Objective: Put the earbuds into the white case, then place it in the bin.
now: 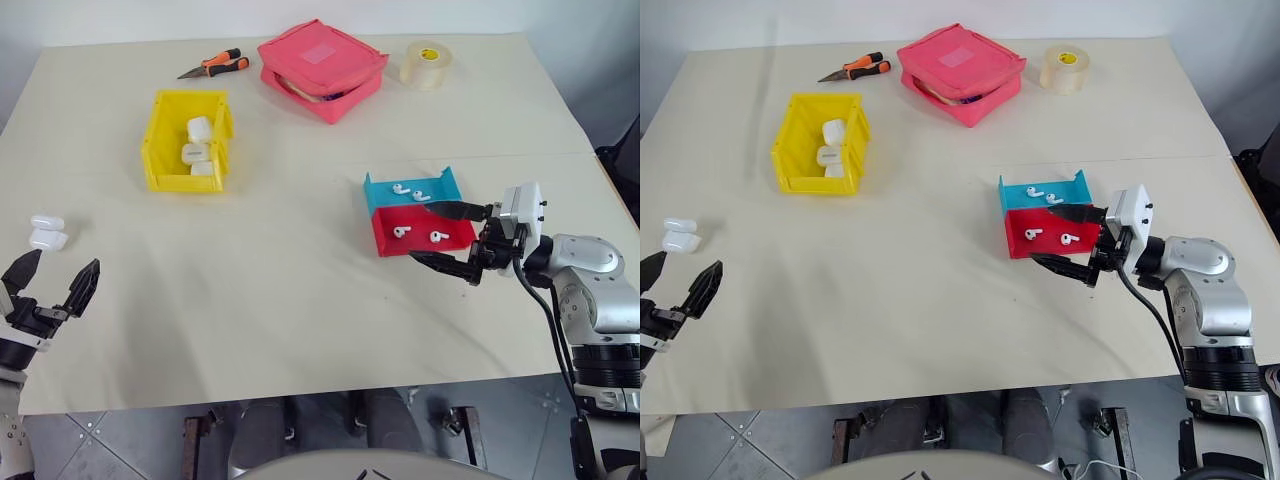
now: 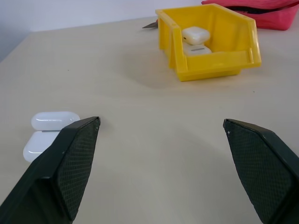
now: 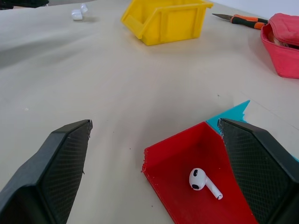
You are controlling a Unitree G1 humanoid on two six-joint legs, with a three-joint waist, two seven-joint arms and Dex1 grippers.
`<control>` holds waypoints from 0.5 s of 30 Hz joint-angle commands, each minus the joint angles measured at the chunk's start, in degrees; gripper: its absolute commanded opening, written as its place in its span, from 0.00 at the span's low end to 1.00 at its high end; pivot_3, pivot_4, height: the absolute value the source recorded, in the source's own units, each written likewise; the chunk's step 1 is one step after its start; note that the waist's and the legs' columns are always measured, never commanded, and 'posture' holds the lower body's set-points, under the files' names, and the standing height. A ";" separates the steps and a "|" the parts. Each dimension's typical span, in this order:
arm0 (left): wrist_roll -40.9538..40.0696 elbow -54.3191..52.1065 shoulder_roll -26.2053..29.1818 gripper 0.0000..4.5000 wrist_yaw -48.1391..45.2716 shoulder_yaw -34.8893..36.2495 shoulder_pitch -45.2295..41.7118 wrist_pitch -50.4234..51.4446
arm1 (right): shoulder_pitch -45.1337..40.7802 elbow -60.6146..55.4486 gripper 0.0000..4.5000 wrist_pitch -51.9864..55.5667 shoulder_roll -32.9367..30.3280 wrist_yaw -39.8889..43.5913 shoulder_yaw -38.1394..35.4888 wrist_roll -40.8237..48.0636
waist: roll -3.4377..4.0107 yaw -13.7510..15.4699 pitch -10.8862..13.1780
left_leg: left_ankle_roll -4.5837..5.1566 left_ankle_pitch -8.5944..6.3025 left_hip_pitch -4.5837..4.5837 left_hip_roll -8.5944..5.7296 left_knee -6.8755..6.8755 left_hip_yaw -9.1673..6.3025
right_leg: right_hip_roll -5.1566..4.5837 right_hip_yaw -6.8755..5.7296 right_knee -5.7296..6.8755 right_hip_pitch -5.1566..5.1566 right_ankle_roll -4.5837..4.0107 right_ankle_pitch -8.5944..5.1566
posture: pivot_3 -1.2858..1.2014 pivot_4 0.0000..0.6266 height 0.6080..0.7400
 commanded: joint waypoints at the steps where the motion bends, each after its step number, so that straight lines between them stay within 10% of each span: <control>1: 0.69 -0.05 0.71 1.00 0.70 0.93 -0.49 -1.79 | -0.81 -0.20 1.00 -0.93 -0.63 0.37 -0.70 0.16 | 0.00 0.00 0.00 | 0.00 0.00 0.00 0.00 0.00 0.00 | 0.00 0.00 0.00 0.00 0.00 0.00 | 0.52 0.24 1.00; 15: 1.84 -6.04 0.72 1.00 8.15 3.82 2.71 4.11 | -5.56 3.28 1.00 -1.09 0.35 2.51 0.30 0.28 | 0.00 -0.13 0.00 | 0.00 0.00 0.00 0.00 0.03 0.00 | -0.01 0.01 0.05 -0.01 0.00 0.00 | 0.52 0.24 1.00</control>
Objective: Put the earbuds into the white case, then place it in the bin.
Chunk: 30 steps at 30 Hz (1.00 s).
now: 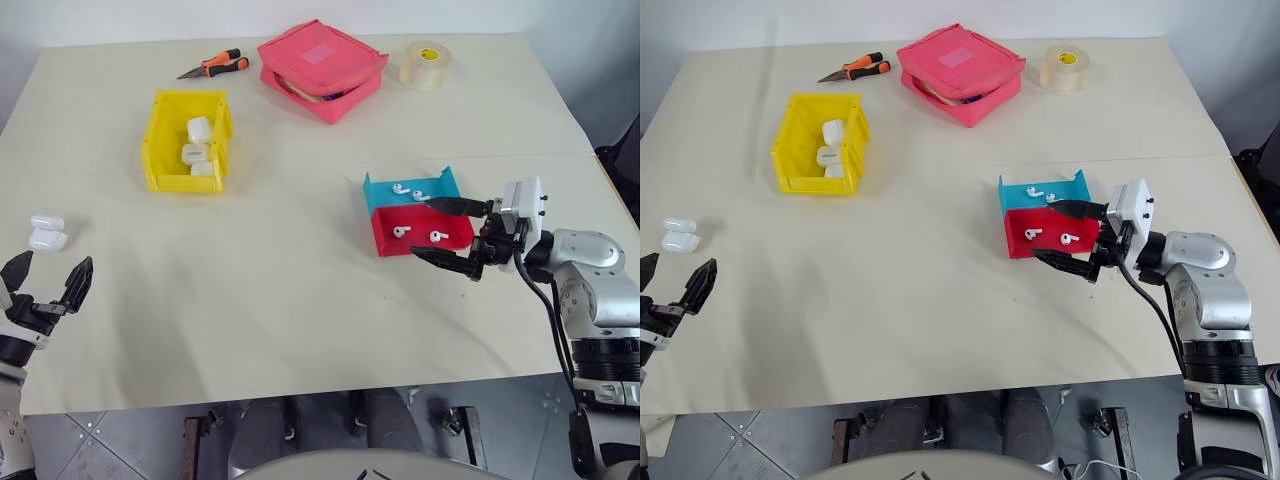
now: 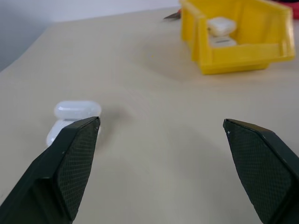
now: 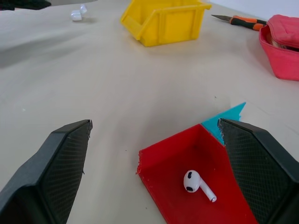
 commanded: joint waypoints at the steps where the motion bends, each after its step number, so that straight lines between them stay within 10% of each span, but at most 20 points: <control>1: -0.78 -5.82 0.56 1.00 1.24 4.24 3.62 1.10 | -3.09 1.07 1.00 -1.14 0.37 1.54 0.28 0.57 | -0.01 -0.18 0.00 | 0.00 0.00 0.00 0.02 0.02 0.00 | -0.02 0.02 -0.01 0.00 0.00 0.00 | 0.52 0.24 1.00; 18: -8.90 -15.27 1.50 1.00 6.64 26.96 23.94 25.82 | -15.41 16.19 1.00 -5.18 4.26 10.31 5.06 -2.40 | 0.03 -0.01 0.04 | -0.08 -0.07 -0.02 0.09 0.14 -0.12 | -0.19 0.40 -0.24 -0.01 -0.08 -0.04 | 0.52 0.24 1.00; 30: -3.68 3.00 18.13 1.00 0.79 17.57 12.82 27.79 | -14.34 13.94 1.00 -5.59 4.69 10.07 4.76 -2.47 | 0.08 0.05 0.07 | -0.22 -0.06 -0.01 0.12 0.02 -0.10 | -0.15 0.52 -0.09 -0.15 -0.24 -0.12 | 0.52 0.24 1.00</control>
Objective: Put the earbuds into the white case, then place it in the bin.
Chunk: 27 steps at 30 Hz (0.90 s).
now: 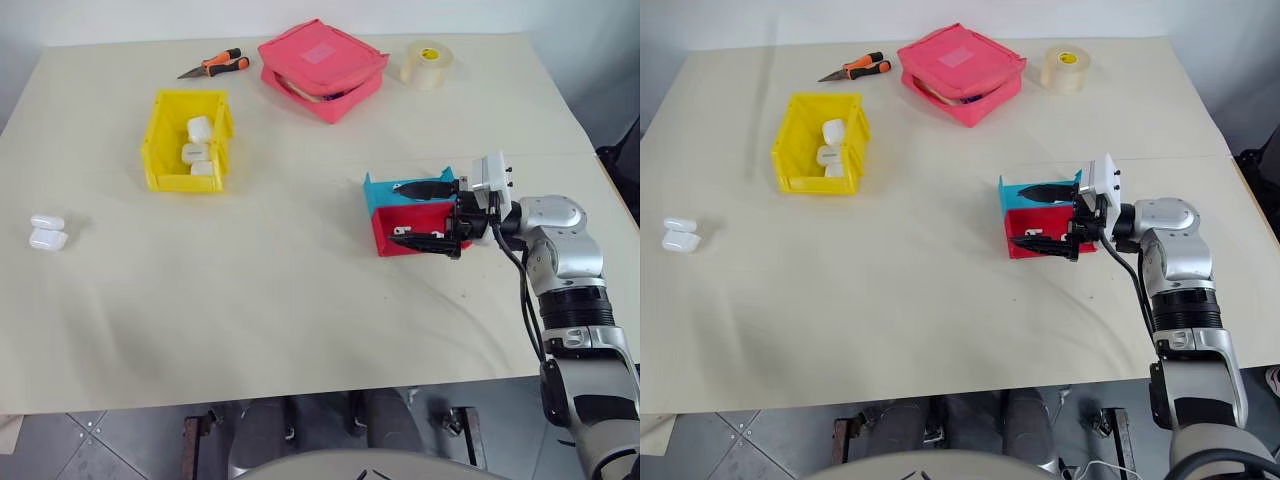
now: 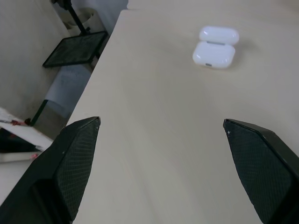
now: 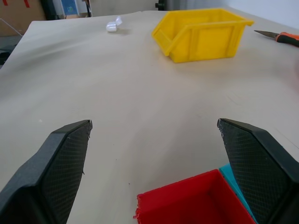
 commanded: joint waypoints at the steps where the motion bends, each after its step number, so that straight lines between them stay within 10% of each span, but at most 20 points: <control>1: 2.97 8.41 7.62 1.00 -2.36 -5.94 -5.48 1.55 | 0.24 -3.23 1.00 -0.37 -0.16 -0.52 -1.37 0.97 | 0.00 0.03 0.00 | -0.01 0.01 0.00 -0.01 0.00 -0.01 | 0.00 -0.03 0.06 -0.01 -0.03 -0.01 | 0.52 0.24 1.00; 7: 9.83 30.34 22.00 1.00 -8.34 -28.99 -29.45 4.85 | 2.50 -7.20 1.00 0.86 -0.41 -2.72 -2.05 1.33 | -0.04 -1.20 0.00 | 0.00 -0.01 -0.02 -0.06 -0.10 0.17 | 0.07 -0.24 0.39 -0.16 -0.01 -0.01 | 0.52 0.24 1.00; 13: 19.82 49.02 25.18 1.00 -13.72 -47.93 -54.16 3.99 | 6.76 -13.03 1.00 2.86 -1.48 -5.81 -3.90 2.19 | -0.35 -0.06 0.06 | 0.00 -0.08 -0.09 -0.16 -0.13 0.81 | 0.29 -0.58 0.75 -0.66 -0.07 -0.04 | 0.52 0.24 1.00; 27: 33.57 70.93 22.34 1.00 -19.06 -61.53 -77.22 -3.57 | 9.93 -17.30 1.00 4.26 -2.43 -9.25 -5.06 2.94 | -0.61 -0.26 0.14 | -0.01 -0.08 -0.02 -0.02 0.32 1.49 | 0.55 -0.53 0.96 -0.89 0.02 0.00 | 0.52 0.24 1.00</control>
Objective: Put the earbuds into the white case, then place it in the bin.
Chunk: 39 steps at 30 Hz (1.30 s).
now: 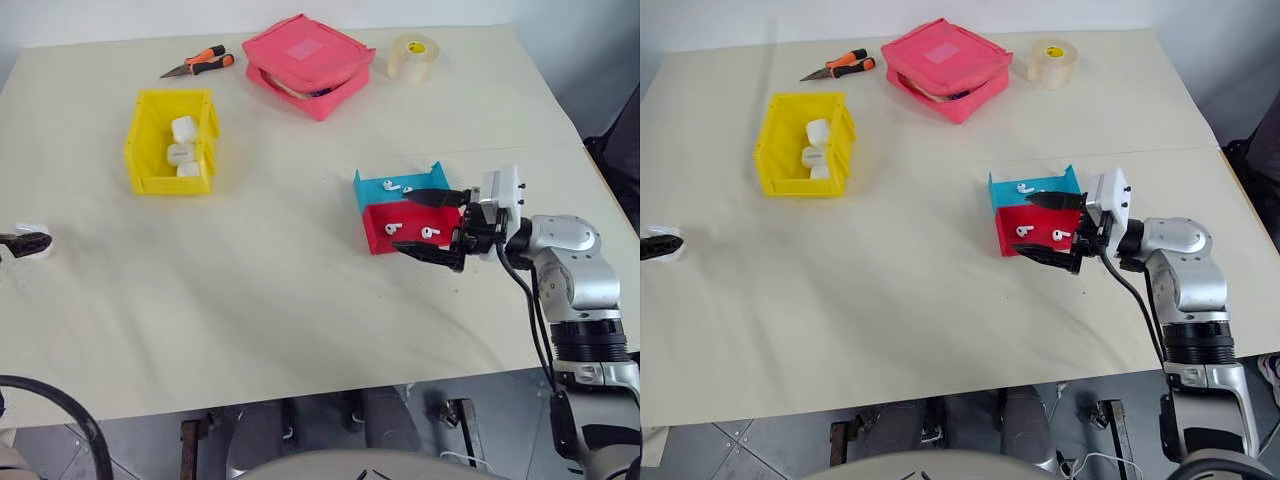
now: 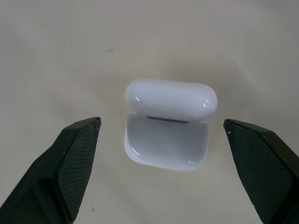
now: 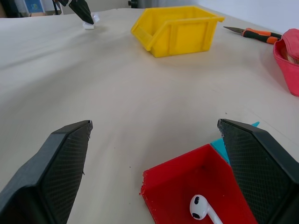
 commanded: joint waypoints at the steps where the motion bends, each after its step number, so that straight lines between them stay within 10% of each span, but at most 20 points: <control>1: 3.36 2.73 0.96 1.00 -1.66 -1.76 -2.93 -0.65 | 0.14 -2.28 1.00 -0.13 -1.01 -0.65 -1.81 1.28 | -0.04 0.10 0.02 | 0.00 0.00 -0.01 0.01 0.04 0.00 | 0.00 0.00 0.02 -0.01 0.00 0.00 | 0.52 0.24 1.00; 23: 9.11 11.88 -4.06 1.00 1.19 -3.00 -11.98 -4.02 | 0.02 -2.59 1.00 0.08 -1.38 -1.23 -1.42 1.06 | -0.14 0.25 0.07 | 0.14 -0.09 -0.07 0.01 0.36 -0.09 | -0.27 -0.01 0.37 -0.02 0.01 0.01 | 0.52 0.24 1.00; 32: 10.68 11.96 -3.45 0.52 -0.32 -3.83 -12.13 0.33 | 0.22 -2.69 1.00 -0.07 -1.51 -1.79 -1.57 0.81 | -0.12 0.22 0.07 | 0.14 -0.08 -0.03 0.00 0.37 -0.07 | -0.27 0.03 0.40 -0.02 0.01 0.01 | 0.52 0.24 1.00; 39: 10.91 10.95 -2.32 0.50 -2.36 -4.02 -11.91 0.73 | -0.57 -1.58 1.00 -0.86 -1.21 -1.84 -1.17 0.26 | -0.12 0.09 0.07 | 0.14 -0.08 -0.02 0.01 0.37 -0.05 | -0.27 0.03 0.40 -0.02 0.02 0.01 | 0.52 0.24 1.00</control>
